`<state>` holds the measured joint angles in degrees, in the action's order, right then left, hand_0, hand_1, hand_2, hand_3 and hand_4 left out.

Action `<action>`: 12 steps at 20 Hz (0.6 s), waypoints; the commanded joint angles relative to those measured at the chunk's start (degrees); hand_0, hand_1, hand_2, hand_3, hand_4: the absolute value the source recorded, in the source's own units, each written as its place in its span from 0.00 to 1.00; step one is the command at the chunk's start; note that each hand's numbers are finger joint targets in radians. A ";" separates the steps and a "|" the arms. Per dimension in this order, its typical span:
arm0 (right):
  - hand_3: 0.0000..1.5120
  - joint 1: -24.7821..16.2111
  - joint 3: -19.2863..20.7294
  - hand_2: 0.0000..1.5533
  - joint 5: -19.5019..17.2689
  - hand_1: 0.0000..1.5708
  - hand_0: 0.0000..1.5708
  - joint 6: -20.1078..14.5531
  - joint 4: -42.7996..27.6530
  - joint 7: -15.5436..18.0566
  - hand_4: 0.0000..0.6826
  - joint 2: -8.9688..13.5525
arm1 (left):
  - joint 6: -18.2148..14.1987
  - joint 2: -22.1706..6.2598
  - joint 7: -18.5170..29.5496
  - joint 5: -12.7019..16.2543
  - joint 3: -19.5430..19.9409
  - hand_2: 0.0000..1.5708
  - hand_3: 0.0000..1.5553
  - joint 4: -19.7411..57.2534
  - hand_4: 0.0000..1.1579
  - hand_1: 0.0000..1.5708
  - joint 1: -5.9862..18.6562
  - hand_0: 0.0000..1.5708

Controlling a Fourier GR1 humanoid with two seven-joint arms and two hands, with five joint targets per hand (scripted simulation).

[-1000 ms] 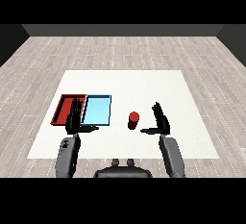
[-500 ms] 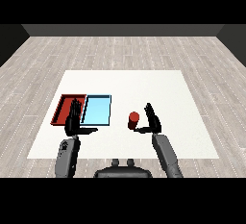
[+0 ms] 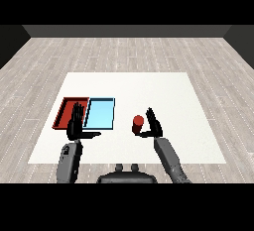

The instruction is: Pick the red can and put it in the red box

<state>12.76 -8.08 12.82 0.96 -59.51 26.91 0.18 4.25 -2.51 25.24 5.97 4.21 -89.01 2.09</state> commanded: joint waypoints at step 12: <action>0.00 8.95 -0.90 0.00 5.61 0.00 0.00 0.43 12.16 2.91 0.00 -0.17 | 0.58 -0.95 -4.43 0.76 -0.48 0.00 0.00 -8.79 0.00 0.00 -4.88 0.00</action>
<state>17.78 -10.36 17.48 0.44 -54.12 27.29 0.02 3.78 -3.05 22.46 5.85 4.11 -93.18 0.77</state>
